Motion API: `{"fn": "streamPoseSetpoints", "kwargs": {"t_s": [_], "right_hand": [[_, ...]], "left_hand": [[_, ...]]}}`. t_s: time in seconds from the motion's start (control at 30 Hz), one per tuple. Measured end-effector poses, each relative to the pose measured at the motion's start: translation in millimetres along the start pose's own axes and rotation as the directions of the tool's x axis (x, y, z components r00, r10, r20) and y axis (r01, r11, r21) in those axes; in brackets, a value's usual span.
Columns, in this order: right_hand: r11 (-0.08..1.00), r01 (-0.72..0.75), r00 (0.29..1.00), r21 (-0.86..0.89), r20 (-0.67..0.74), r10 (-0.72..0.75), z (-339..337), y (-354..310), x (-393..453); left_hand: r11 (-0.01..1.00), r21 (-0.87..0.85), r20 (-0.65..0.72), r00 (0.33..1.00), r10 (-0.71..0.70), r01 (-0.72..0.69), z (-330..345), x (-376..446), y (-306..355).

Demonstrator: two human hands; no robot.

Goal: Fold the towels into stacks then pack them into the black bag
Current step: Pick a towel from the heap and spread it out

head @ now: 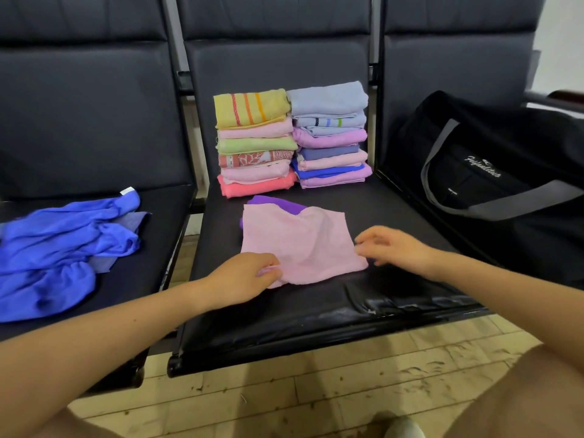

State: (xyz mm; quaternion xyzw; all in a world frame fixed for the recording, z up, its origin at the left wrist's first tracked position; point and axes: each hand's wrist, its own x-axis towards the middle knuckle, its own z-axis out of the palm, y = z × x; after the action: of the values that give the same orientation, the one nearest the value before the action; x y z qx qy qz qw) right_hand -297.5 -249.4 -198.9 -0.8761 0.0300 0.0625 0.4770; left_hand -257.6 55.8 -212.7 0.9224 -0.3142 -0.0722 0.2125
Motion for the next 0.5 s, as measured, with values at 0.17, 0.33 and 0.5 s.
{"fn": "streamPoseSetpoints", "kwargs": {"t_s": [0.17, 0.33, 0.5], "right_hand": [[0.941, -0.049, 0.996, -0.334, 0.057, 0.072, 23, 3, 9], [0.958, -0.149, 0.985, -0.247, 0.054, 0.167, 26, -7, 20], [0.928, -0.246, 0.969, -0.28, -0.042, 0.245, 16, -9, 19]], "left_hand": [[0.998, -0.069, 0.011, 1.0, 0.004, -0.003, 2, 0, 4], [0.999, 0.01, 0.023, 0.999, -0.043, 0.042, 2, 0, 2], [0.99, 0.128, -0.01, 0.999, -0.053, 0.054, 0, -5, -5]]}}
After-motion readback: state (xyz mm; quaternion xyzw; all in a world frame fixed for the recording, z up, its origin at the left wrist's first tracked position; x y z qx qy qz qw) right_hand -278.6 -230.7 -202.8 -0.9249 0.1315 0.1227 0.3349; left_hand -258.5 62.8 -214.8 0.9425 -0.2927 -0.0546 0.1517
